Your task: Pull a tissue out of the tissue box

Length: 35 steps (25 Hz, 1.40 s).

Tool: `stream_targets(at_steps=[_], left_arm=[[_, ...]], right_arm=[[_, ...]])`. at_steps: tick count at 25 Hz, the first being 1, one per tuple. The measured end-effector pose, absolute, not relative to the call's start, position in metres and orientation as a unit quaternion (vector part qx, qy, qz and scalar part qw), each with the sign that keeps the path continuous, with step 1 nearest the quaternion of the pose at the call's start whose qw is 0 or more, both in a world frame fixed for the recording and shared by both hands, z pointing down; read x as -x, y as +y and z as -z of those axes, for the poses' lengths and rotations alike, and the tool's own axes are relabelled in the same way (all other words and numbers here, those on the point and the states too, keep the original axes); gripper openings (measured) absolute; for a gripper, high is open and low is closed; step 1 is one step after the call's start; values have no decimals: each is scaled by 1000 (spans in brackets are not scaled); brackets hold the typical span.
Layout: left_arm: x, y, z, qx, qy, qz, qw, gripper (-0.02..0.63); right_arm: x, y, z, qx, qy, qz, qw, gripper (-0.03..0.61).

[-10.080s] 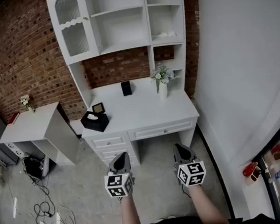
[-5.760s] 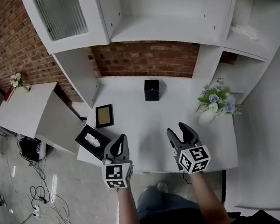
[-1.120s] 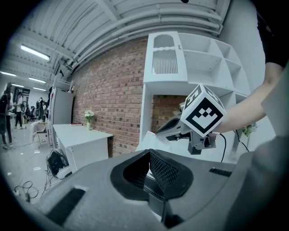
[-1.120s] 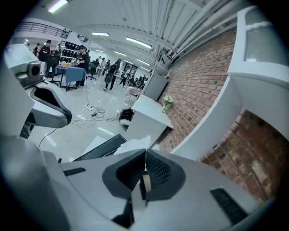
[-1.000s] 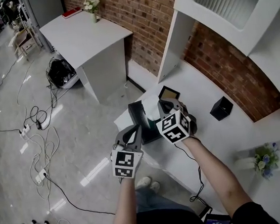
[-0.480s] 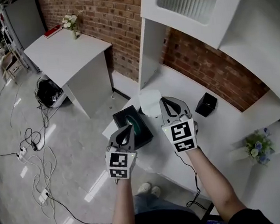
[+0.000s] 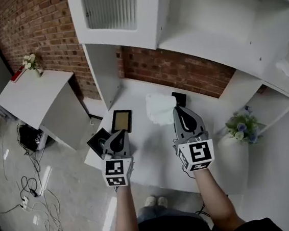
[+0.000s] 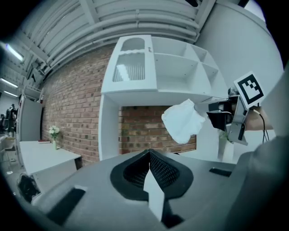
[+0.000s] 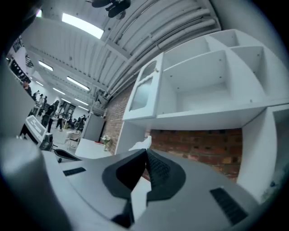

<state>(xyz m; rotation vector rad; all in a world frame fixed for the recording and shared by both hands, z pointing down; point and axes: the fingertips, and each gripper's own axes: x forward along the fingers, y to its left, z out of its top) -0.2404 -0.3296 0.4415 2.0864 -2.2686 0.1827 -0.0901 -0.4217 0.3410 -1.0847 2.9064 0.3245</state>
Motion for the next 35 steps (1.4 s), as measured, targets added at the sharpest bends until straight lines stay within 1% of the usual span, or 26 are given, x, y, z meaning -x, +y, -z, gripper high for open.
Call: stream_targets(at_steps=[8,15,22,35], left_arm=[[159,-392,-417,-744,-666,-56,-6,9],[99,-420,-413,-786,-616,-59,-16,9],[76,-428,-411,-799,-598,-62,-21,9],[70,-425,-417,-798,-598,-71,-17,9]], right_arm=[[-38,-440,-360,478,876,-55,29,2],[-100,-436,-383,534,845,-34,20,2],[-116,-432,-391,543,839,-22,22,2],[-121,-431,-396,539,842,-7,22,2]])
